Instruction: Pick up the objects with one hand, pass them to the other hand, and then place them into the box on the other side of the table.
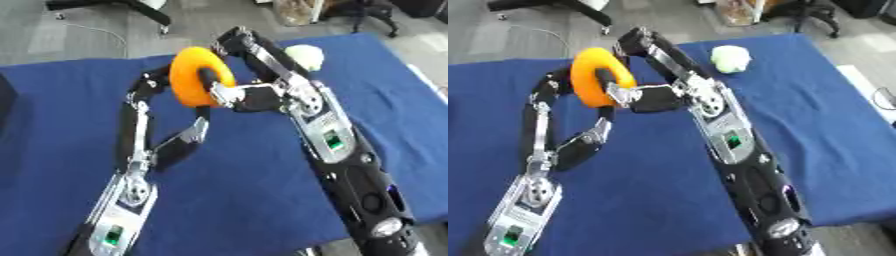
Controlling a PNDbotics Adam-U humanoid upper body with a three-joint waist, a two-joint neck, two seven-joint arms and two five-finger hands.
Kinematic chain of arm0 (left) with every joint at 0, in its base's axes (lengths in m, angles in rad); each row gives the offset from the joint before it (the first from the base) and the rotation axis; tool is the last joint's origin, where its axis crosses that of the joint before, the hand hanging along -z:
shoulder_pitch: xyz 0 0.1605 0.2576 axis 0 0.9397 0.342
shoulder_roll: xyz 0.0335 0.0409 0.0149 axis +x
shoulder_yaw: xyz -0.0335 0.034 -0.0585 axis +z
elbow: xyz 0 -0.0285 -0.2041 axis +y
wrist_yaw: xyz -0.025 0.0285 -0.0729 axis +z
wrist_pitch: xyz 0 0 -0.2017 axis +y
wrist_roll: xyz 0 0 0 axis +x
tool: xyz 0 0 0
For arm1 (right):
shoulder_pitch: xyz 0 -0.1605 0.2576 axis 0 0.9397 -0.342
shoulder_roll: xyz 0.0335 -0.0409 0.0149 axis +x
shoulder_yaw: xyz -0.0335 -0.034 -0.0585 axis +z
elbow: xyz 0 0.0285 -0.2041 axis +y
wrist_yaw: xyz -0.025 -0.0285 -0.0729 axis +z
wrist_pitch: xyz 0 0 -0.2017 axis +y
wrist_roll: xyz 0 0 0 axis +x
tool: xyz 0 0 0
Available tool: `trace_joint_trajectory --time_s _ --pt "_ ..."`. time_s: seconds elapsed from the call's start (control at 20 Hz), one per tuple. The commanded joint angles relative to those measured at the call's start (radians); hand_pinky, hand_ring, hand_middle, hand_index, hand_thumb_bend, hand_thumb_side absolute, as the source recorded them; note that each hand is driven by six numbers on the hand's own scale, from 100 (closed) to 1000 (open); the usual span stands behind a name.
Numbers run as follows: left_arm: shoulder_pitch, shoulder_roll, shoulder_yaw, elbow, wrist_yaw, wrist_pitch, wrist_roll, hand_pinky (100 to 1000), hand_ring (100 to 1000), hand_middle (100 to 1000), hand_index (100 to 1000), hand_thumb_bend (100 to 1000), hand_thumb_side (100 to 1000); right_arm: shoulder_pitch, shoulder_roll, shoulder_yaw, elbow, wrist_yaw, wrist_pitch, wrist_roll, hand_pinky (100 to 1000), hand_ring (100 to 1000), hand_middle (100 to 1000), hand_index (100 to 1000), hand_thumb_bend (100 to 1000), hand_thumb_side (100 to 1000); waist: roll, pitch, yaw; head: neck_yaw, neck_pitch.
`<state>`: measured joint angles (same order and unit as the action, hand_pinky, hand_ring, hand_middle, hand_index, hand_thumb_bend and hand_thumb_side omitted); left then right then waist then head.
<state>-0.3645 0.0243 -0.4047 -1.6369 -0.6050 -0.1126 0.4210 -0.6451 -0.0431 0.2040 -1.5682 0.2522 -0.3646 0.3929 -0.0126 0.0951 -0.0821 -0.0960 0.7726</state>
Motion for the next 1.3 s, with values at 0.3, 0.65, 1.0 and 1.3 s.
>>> trace_joint_trajectory --time_s 0.3,0.65,1.0,1.3 --pt "-0.026 -0.014 -0.015 -0.021 0.034 -0.084 -0.013 681 576 561 694 100 215 -0.017 0.005 -0.001 0.005 -0.036 0.009 0.021 668 434 260 320 100 428 0.007 -0.001 -0.001 -0.004 -0.003" --pt "-0.031 -0.027 -0.011 -0.021 0.063 -0.099 0.047 551 406 380 505 100 313 -0.017 0.003 0.000 0.005 -0.053 0.019 0.041 675 441 270 339 100 430 0.005 -0.001 -0.001 -0.005 -0.003" --pt "-0.030 -0.028 -0.010 -0.018 0.083 -0.091 0.139 479 316 274 411 100 376 -0.016 -0.004 -0.012 -0.019 -0.032 0.038 0.075 708 497 401 605 100 407 0.005 -0.001 -0.002 -0.002 -0.003" --pt "-0.026 -0.026 -0.011 -0.014 0.092 -0.089 0.159 481 313 262 402 100 362 -0.012 -0.020 -0.031 -0.079 0.062 0.064 0.159 761 605 579 879 100 287 0.003 -0.003 -0.004 0.000 -0.003"
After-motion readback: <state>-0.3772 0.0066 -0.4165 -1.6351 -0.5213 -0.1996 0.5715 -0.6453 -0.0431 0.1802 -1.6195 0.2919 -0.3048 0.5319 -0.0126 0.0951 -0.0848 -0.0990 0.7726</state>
